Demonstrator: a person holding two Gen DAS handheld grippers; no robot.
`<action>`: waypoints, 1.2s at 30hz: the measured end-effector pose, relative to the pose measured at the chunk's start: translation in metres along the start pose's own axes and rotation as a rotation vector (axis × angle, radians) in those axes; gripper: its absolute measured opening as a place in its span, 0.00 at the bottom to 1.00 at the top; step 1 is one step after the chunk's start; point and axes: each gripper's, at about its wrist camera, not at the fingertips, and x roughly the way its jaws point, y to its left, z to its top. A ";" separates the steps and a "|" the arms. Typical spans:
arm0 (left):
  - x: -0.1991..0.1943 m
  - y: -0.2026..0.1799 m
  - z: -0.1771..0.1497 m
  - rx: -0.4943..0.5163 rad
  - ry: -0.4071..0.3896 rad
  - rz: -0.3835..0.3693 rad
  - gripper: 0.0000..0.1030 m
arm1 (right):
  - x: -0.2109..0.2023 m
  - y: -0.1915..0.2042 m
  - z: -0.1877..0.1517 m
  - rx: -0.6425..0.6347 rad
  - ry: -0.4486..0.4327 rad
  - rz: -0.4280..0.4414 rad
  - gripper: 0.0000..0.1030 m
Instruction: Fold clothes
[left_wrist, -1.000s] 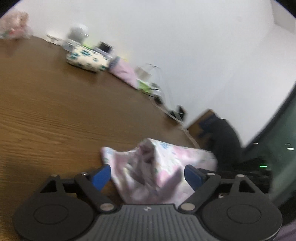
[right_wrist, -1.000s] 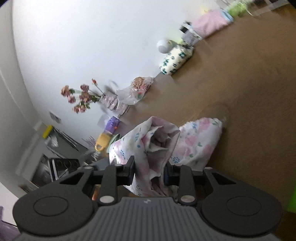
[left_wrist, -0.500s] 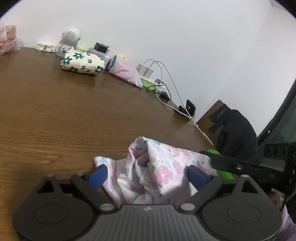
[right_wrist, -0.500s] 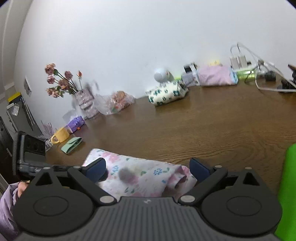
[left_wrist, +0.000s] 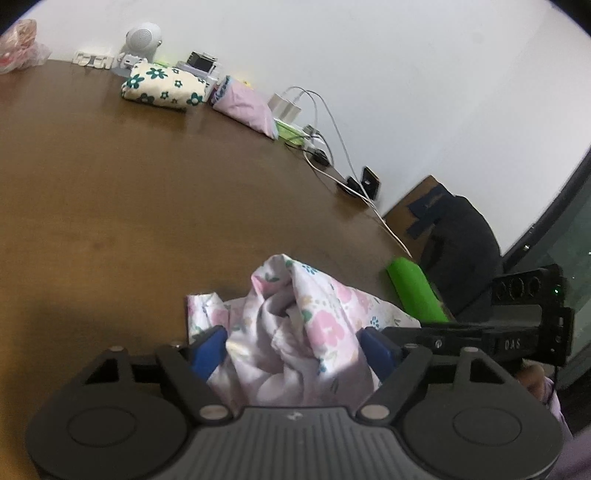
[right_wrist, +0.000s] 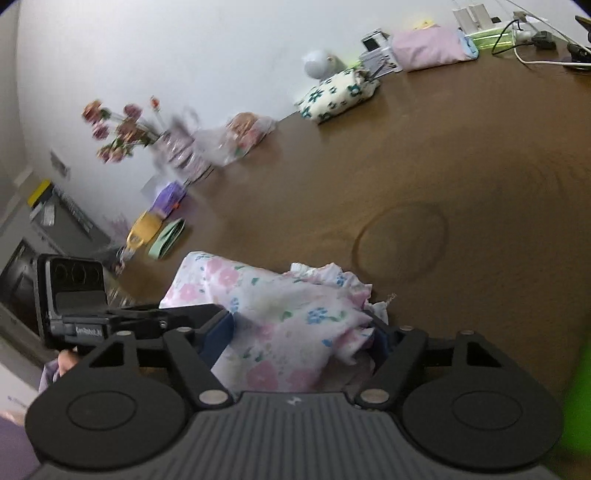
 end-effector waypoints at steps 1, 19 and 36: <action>-0.007 0.000 -0.003 0.008 -0.016 0.002 0.81 | -0.007 0.002 -0.006 -0.024 -0.011 0.001 0.81; 0.009 0.010 0.010 -0.029 -0.028 -0.026 0.79 | -0.035 0.031 -0.022 -0.208 -0.217 0.019 0.12; 0.016 0.024 0.018 -0.098 -0.021 0.004 0.47 | 0.007 -0.005 -0.004 -0.083 -0.085 0.023 0.59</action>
